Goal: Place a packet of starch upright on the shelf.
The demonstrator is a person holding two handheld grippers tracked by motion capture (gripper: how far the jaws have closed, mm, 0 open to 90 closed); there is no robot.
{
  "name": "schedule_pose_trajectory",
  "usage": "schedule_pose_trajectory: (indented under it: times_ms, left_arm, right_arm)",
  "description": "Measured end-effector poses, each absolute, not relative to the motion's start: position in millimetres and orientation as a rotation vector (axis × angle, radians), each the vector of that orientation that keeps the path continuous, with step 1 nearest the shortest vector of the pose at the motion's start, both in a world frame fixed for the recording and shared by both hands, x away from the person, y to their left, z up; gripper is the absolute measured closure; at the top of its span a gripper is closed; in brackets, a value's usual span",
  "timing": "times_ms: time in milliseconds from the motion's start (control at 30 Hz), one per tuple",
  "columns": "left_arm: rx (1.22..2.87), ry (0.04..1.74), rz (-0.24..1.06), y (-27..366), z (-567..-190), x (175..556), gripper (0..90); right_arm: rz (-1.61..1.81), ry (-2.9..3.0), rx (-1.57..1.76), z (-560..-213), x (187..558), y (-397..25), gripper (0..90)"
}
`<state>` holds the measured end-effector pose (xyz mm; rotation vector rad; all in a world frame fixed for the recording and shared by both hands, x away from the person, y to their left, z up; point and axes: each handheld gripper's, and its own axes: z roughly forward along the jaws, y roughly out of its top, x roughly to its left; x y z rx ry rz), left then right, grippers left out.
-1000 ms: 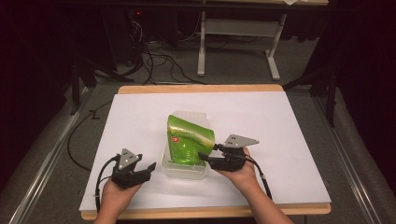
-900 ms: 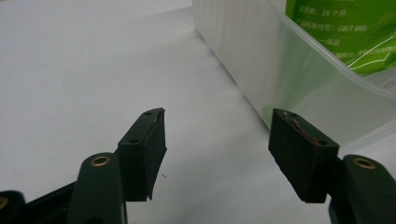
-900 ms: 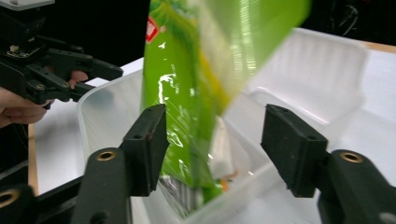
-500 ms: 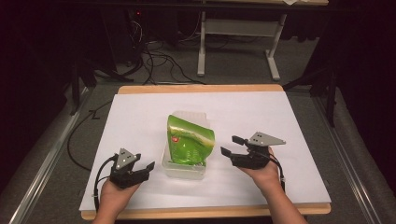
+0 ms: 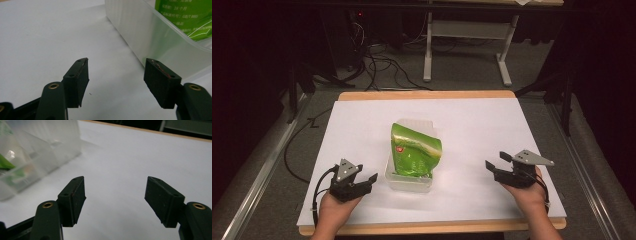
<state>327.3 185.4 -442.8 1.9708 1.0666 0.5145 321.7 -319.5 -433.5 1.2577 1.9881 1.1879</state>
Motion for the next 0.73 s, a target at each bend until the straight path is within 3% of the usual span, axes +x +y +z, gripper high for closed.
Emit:
schedule_pose_trajectory:
  times_ms: [733]
  left_arm:
    - [1.967,1.087,0.518,184,-444,328,36.9]
  right_arm:
    - [1.18,1.973,1.345,-438,324,-326,33.2]
